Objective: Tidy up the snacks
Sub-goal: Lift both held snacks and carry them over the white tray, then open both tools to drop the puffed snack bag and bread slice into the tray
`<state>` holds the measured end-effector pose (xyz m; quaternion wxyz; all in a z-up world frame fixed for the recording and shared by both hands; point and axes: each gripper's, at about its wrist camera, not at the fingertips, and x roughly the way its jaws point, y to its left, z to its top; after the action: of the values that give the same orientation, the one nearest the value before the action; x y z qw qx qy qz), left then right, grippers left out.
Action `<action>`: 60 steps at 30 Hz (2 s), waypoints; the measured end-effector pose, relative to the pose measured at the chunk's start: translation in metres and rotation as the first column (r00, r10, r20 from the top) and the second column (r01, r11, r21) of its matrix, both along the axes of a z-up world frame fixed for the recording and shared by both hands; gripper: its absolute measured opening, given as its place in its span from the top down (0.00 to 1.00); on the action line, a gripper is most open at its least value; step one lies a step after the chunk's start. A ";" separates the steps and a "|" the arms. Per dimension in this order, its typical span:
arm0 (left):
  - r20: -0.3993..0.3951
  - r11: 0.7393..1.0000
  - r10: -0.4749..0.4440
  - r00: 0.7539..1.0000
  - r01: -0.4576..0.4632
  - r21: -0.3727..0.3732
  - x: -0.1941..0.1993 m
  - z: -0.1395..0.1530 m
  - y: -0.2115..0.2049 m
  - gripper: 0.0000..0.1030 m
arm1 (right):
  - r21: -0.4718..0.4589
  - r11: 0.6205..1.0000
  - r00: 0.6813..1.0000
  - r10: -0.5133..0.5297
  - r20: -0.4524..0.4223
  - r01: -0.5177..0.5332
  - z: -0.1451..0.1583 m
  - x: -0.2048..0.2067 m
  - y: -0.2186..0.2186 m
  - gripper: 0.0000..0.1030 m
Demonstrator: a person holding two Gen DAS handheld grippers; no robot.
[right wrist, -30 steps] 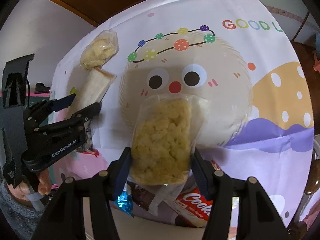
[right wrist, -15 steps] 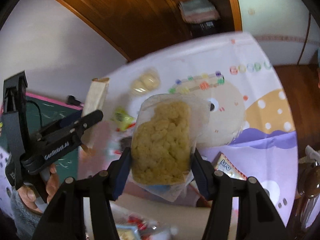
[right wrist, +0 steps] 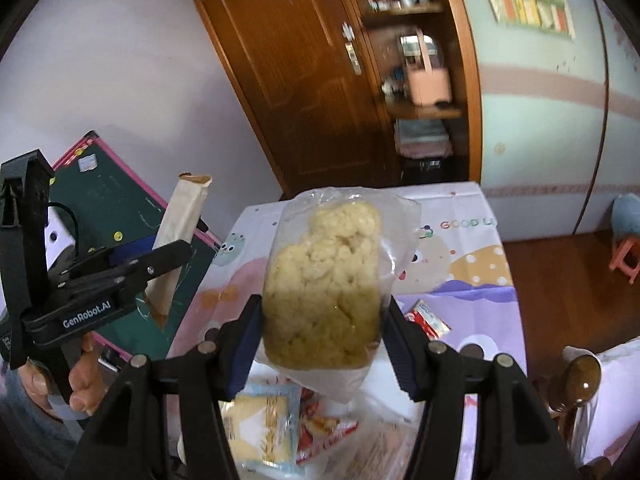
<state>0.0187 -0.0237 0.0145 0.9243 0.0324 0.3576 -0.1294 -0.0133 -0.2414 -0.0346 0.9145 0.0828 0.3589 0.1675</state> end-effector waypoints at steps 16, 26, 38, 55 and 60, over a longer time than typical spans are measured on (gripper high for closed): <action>-0.091 0.993 0.089 0.992 -0.082 0.080 -0.068 -0.081 -0.012 0.47 | -0.169 0.985 0.998 0.038 -0.043 -0.045 -0.053 -0.074 0.037 0.44; -0.096 0.991 0.110 0.989 -0.101 0.092 -0.073 -0.093 -0.014 0.47 | -0.205 0.975 0.993 0.060 -0.104 -0.080 -0.069 -0.078 0.049 0.44; -0.104 0.984 0.165 0.981 -0.158 0.077 -0.065 -0.098 -0.005 0.12 | -0.236 0.971 0.990 -0.008 -0.138 -0.026 -0.077 -0.067 0.043 0.30; -0.138 0.985 0.163 0.977 -0.155 0.071 -0.061 -0.108 -0.006 0.12 | -0.221 0.974 0.985 0.008 -0.173 -0.047 -0.083 -0.064 0.045 0.29; -0.141 0.986 0.162 0.977 -0.154 0.071 -0.061 -0.109 -0.007 0.12 | -0.221 0.973 0.983 0.016 -0.184 -0.058 -0.086 -0.064 0.047 0.29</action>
<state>-0.0425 -0.0310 -0.0944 0.9016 0.0218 0.4294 -0.0469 -0.0771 -0.1944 -0.1205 0.8781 -0.0135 0.4589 0.1346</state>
